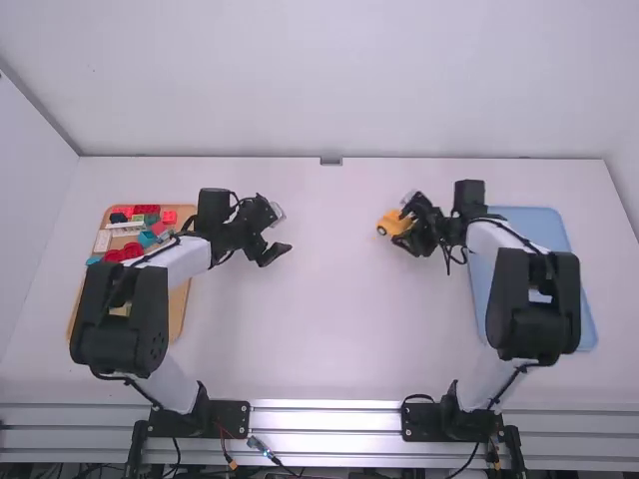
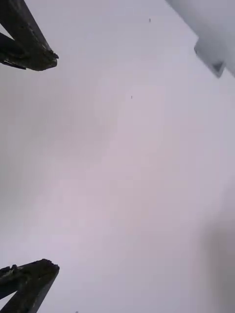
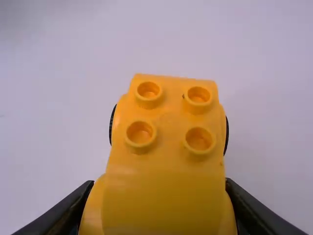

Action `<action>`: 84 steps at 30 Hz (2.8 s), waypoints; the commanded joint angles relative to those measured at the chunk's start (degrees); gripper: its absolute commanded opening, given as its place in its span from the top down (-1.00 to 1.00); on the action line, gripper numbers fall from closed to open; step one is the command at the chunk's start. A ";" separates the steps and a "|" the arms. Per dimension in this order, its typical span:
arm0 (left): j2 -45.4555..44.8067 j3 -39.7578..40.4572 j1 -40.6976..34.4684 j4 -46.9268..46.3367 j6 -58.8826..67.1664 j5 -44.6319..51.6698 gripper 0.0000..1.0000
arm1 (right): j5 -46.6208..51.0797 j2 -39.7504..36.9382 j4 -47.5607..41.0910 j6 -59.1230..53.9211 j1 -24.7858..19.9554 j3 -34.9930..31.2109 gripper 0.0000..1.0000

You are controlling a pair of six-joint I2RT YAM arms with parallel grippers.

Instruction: Assemble lego blocks to make yellow taxi

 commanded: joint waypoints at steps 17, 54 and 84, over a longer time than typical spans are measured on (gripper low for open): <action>-1.16 -0.55 -0.22 4.11 -6.03 -1.88 -0.98 | 15.41 -5.97 27.15 27.78 -27.28 -22.62 -0.25; -13.12 11.60 2.37 -25.44 -39.83 -32.88 -0.79 | 33.96 -37.24 2.92 40.76 -11.28 -19.36 -0.78; -45.63 -20.91 2.37 -6.83 -39.83 -33.89 0.34 | 35.83 -72.25 13.26 43.83 4.97 -54.37 0.44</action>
